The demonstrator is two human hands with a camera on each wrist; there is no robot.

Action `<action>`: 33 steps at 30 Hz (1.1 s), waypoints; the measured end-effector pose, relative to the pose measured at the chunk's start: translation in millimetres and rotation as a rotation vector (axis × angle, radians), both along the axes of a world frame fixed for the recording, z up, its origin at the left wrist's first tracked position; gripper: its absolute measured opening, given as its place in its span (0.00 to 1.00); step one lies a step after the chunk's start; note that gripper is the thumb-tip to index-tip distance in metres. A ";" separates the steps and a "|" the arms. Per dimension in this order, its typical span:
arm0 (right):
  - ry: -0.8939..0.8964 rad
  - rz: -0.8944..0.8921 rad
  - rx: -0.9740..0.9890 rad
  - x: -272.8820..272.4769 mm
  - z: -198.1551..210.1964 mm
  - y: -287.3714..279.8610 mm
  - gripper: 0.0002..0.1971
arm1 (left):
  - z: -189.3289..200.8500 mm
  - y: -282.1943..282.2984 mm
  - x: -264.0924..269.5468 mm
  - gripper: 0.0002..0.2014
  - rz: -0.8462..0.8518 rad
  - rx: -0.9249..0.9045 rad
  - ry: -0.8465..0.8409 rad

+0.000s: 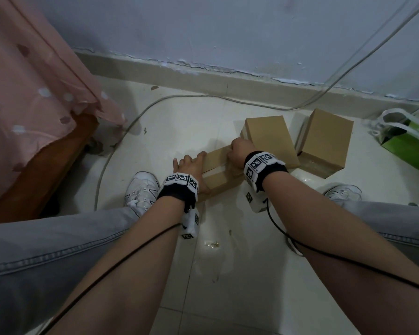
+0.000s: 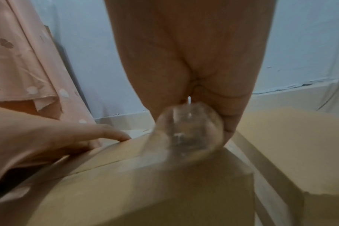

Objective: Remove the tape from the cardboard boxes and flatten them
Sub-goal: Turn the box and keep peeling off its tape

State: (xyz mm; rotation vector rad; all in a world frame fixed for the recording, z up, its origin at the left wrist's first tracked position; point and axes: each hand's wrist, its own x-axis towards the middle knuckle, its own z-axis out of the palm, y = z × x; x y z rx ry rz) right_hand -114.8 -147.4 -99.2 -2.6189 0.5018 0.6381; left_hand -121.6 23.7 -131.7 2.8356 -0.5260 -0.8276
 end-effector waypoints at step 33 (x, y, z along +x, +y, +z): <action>-0.327 -0.737 1.171 -11.1 59.7 -20.6 0.12 | 3.3 45.7 4.3 0.58 0.336 -0.309 0.115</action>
